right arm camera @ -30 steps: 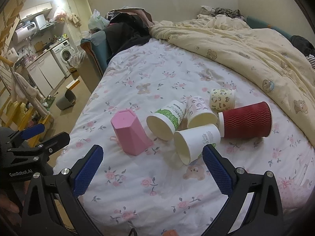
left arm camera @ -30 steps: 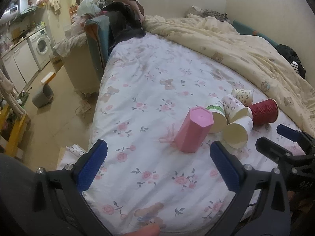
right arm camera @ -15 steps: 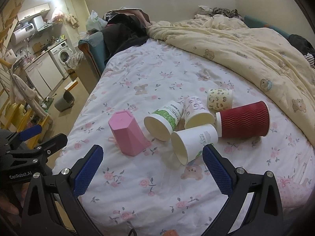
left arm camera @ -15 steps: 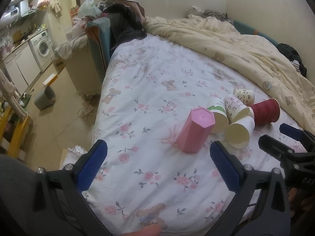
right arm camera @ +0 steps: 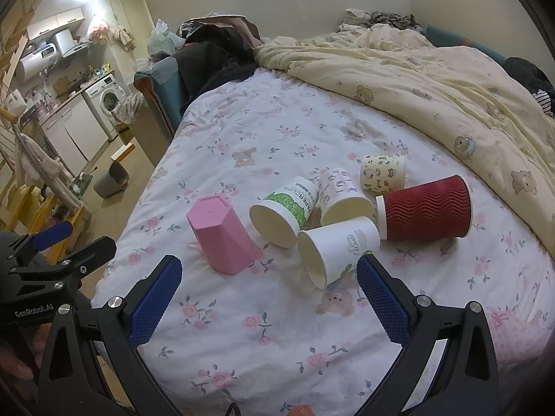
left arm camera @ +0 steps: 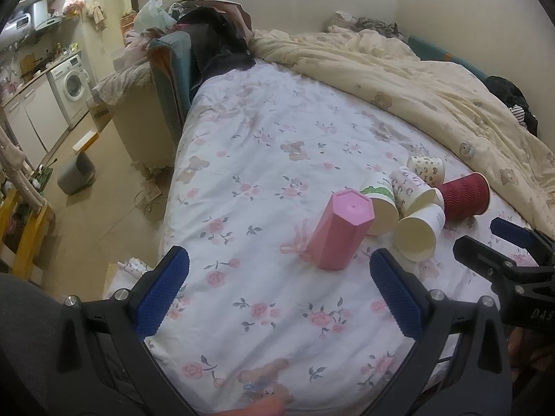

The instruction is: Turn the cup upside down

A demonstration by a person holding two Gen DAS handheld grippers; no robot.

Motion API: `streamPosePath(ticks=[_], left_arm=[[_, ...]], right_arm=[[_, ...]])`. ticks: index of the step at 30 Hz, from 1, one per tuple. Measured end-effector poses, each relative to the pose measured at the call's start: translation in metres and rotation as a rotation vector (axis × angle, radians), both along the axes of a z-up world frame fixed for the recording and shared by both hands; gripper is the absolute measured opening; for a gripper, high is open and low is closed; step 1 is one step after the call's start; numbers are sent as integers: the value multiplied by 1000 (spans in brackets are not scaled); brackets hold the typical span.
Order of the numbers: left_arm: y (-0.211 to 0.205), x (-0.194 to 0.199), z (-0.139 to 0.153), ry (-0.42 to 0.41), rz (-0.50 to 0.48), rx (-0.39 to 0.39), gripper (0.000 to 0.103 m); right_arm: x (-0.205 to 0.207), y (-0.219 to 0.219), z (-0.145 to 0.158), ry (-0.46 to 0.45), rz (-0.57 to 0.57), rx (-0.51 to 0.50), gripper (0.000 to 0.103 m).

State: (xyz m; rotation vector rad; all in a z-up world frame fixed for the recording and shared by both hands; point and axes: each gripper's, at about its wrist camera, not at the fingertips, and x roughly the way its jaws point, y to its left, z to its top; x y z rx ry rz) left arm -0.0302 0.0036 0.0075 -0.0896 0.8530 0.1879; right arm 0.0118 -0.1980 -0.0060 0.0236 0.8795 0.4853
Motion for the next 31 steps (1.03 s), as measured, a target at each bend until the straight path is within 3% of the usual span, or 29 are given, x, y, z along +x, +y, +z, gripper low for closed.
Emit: streamPosePath(ticks=[31], left_arm=[[-2, -1, -1, -17, -16, -23, 103]], right_arm=[[4, -4, -3, 12, -20, 4, 103]])
